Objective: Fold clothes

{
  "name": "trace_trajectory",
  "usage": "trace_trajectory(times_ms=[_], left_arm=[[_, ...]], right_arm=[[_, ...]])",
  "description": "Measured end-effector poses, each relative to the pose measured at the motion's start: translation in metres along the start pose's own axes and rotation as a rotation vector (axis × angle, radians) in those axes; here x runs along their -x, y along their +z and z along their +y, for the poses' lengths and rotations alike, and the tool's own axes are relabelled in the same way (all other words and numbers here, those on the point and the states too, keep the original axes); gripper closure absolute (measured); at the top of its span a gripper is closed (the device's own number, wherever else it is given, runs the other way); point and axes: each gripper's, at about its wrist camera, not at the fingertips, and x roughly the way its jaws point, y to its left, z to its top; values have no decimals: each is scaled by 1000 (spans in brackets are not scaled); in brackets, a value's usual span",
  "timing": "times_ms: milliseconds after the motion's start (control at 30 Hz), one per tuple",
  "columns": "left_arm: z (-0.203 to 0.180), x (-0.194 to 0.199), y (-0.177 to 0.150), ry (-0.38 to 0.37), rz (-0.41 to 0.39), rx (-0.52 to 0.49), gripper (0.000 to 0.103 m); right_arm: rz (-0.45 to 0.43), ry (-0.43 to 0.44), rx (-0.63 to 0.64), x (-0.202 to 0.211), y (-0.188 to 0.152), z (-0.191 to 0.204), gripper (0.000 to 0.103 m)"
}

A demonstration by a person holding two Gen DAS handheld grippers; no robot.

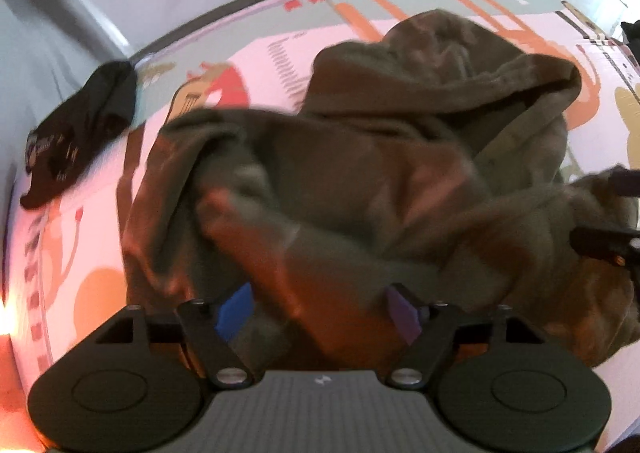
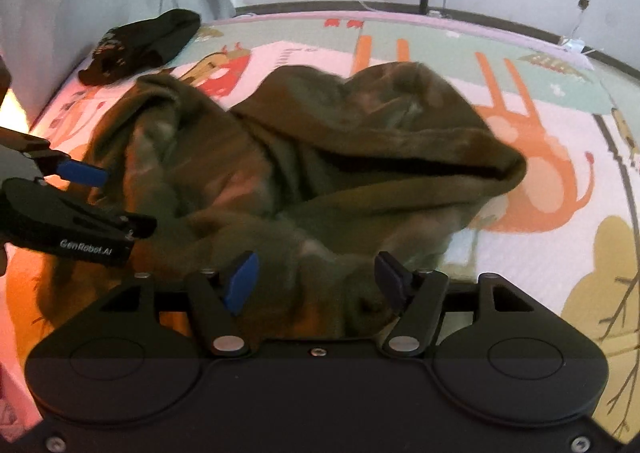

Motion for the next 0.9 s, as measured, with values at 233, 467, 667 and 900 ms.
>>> trace_trajectory(times_ms=[233, 467, 667, 900], left_arm=[[25, -1, -45, 16, 36, -4, 24], [40, -9, -86, 34, 60, 11, 24], [57, -16, -112, 41, 85, 45, 24], [79, -26, -140, 57, 105, 114, 24]], right_arm=[[50, 23, 83, 8, -41, 44, 39], [99, 7, 24, 5, -82, 65, 39], [127, -14, -71, 2, -119, 62, 39], [136, -38, -145, -3, -151, 61, 33]])
